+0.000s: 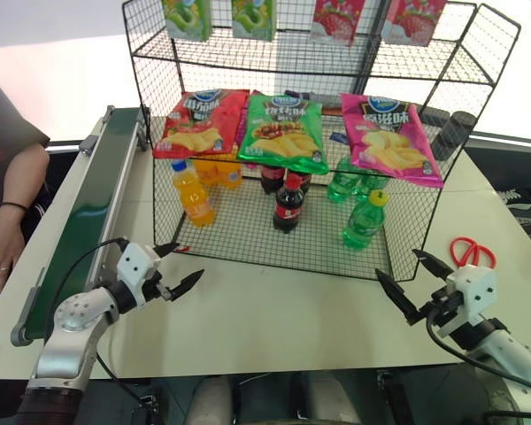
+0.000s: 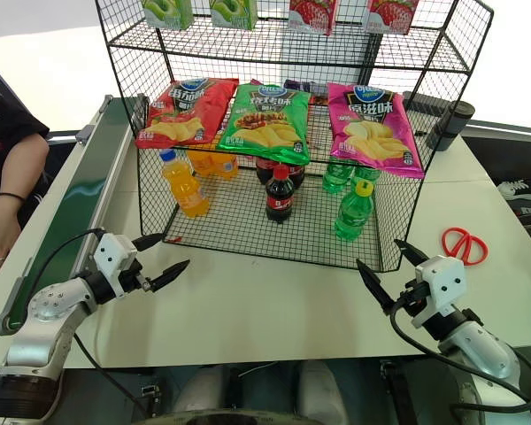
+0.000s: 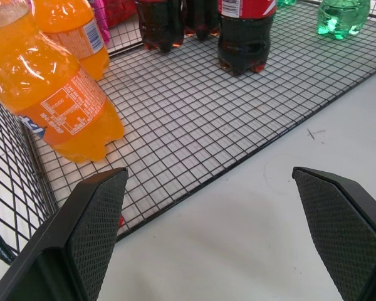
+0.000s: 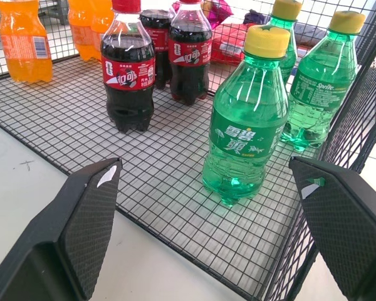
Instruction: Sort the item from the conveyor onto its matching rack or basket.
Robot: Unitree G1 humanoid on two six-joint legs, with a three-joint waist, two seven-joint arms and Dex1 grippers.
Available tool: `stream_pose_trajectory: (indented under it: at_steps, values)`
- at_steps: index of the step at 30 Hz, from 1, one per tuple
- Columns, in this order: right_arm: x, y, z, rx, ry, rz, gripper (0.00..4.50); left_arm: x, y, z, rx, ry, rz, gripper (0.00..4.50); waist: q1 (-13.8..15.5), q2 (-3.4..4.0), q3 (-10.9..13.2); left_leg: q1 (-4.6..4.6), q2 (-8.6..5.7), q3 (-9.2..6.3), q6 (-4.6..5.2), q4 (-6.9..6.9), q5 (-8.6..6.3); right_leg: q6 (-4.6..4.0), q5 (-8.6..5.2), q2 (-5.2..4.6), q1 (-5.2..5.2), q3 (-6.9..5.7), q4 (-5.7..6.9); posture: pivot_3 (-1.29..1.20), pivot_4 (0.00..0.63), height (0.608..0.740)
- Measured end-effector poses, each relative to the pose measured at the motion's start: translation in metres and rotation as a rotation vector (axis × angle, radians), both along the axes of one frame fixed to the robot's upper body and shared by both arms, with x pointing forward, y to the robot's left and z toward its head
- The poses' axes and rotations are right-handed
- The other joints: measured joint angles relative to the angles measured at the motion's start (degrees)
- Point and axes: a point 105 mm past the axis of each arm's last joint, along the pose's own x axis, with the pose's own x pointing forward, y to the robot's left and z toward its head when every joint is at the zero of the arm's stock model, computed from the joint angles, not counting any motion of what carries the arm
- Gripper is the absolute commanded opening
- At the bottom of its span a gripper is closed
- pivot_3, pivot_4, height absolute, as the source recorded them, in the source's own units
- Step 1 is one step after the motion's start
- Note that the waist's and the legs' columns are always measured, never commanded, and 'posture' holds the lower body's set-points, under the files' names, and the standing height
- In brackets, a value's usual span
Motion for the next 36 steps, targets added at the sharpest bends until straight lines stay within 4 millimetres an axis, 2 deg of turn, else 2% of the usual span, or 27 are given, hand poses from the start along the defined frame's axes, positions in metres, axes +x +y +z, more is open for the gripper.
stream_pose_trajectory:
  at_steps: [25,36]
  values:
    - [0.004,0.002,0.002,-0.019,-0.010,0.009,4.45,-0.005,0.000,-0.006,-0.001,0.012,0.022,4.50,-0.04,0.01,0.00,-0.02,-0.02,0.01,-0.01,-0.04,0.00,-0.02,-0.01,-0.08,-0.02,-0.01,-0.06,0.00,0.150,0.740]
    - [0.016,0.005,-0.001,-0.013,-0.011,0.023,4.45,-0.001,-0.002,-0.002,-0.011,-0.009,0.035,4.50,-0.06,0.03,0.00,-0.02,-0.03,0.02,-0.01,-0.04,0.00,-0.02,-0.01,-0.08,-0.02,-0.01,-0.06,0.00,0.150,0.740]
